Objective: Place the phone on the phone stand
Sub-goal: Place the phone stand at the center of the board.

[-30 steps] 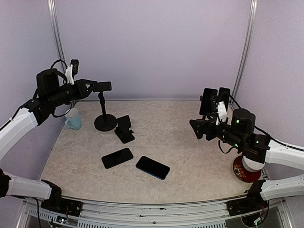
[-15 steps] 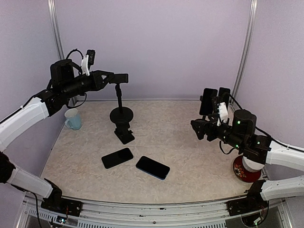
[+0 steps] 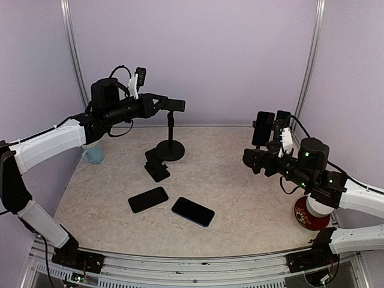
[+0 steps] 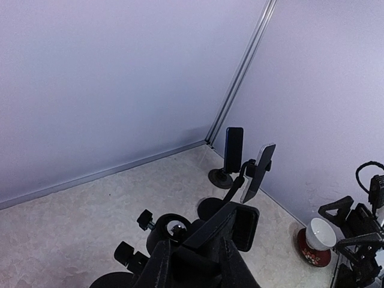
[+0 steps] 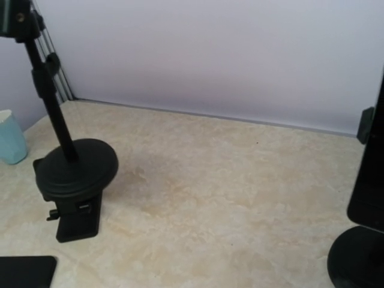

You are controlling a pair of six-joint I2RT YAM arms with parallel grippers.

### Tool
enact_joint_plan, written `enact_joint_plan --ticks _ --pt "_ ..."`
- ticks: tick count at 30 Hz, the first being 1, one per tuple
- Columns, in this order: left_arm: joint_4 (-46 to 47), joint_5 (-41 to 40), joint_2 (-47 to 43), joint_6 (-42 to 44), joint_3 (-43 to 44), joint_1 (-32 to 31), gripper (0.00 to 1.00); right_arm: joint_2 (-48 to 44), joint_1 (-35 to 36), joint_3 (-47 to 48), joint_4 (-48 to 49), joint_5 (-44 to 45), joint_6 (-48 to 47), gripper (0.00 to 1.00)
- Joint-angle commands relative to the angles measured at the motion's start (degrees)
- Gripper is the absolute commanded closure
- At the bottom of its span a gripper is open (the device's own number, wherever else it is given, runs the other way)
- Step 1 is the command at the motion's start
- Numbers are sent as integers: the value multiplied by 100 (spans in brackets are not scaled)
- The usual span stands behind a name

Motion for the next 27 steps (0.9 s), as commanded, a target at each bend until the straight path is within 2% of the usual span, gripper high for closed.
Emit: enact_joint_plan --ticks 1,13,22,27 --pt "1224 162 194 -93 381 -186 100 -68 -64 -28 -23 43 61 0" --pt "2038 385 1112 -425 291 -478 100 -158 -57 68 -252 89 65 0" --pt "2721 403 1388 -590 -278 -672 100 -312 -60 -54 -219 138 43 0" --pt "2857 402 1323 -639 -564 -713 90 -300 -58 -30 -274 151 72 0"
